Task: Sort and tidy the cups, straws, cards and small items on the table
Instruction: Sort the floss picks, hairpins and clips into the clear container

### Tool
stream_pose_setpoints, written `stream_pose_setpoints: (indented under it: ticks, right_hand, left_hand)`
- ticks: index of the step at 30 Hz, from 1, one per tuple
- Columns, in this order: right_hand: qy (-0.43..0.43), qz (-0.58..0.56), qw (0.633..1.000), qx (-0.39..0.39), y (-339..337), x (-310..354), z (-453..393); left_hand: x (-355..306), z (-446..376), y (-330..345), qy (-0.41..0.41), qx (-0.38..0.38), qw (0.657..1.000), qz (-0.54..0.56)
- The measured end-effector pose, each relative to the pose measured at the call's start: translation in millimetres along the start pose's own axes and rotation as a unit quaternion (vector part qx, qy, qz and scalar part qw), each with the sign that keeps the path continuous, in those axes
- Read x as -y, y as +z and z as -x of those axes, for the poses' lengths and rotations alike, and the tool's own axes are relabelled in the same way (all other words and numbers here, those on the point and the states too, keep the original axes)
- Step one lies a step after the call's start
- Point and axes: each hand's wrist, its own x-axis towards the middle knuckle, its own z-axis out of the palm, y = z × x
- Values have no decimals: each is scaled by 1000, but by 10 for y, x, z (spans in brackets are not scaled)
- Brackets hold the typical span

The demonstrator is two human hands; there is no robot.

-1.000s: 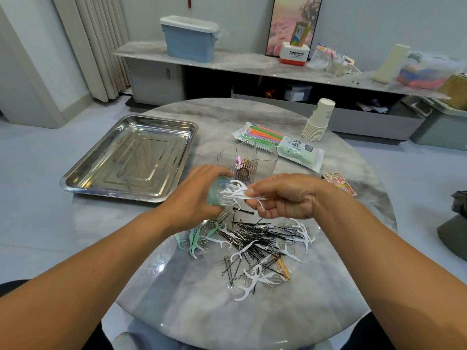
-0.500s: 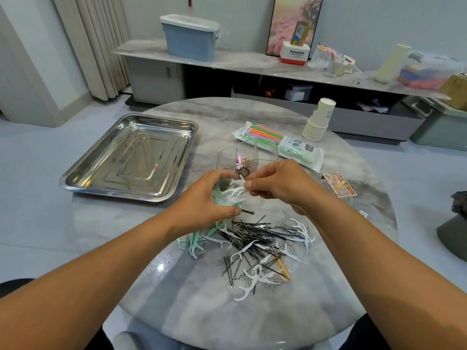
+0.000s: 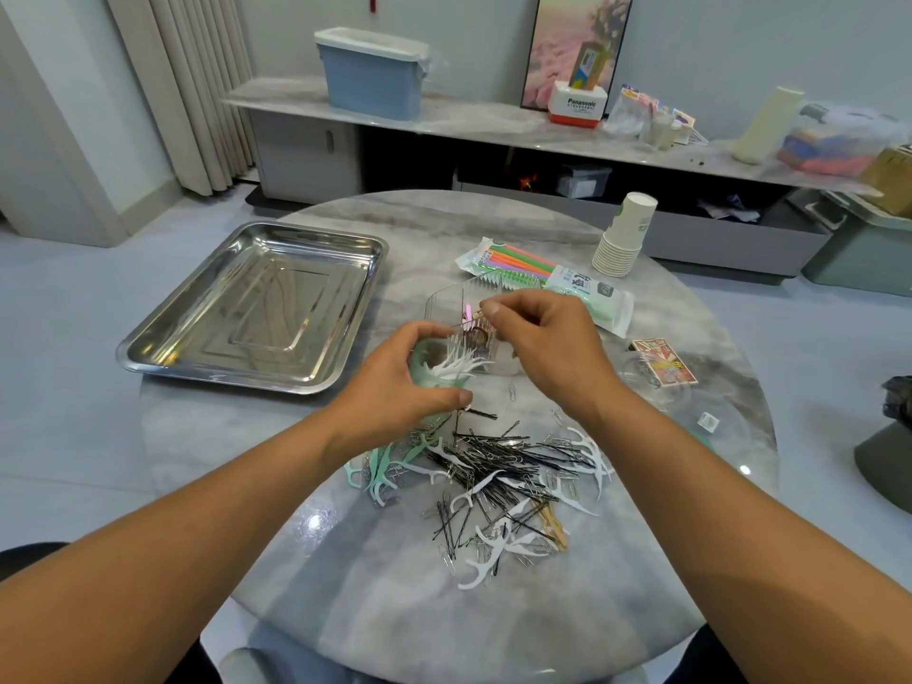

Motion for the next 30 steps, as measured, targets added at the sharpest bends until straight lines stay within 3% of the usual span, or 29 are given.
stream_pose_setpoints:
  ticks: [2,5,10,15,18,20,22,26,28,30]
  right_hand:
    - [32,23,999,-3,-13,-46,-27]
    - [83,139,985,57,-79,-156,-47]
    - [167,414,875,186,-299,-349,-44]
    - [193,522,796,237,-501,-409,-13]
    - [200,531,775,278,-520,-447,65]
    - [215,518,772,298,-518,-469,118]
    - [231,482,791,297,-526,-525,159]
    - [211,456,811,300,-444,-591,227]
    - [194,430,827,305,-373,-620,246]
    - [179,405,844,304,-322,-647,255]
  left_hand:
    - [13,-12,-13,-5,-10,1000,13]
    - [59,-40,-52,-16,-19,1000,-15]
    - [193,-77,-140,-70,-44,992,-93]
    - [333,-100,-171,-107,-39,984,-135]
    - [356,-90,-133,-103,-19,983,-154]
    - [333,-80,-107,-91,-22,982,-161]
    - [278,-56,-85,-56,-39,981,-181]
    - [68,43,-4,129,-74,950,-273]
    - [-53,107,83,196,-48,936,-288]
    - [-116,184,194,190,10,930,-315]
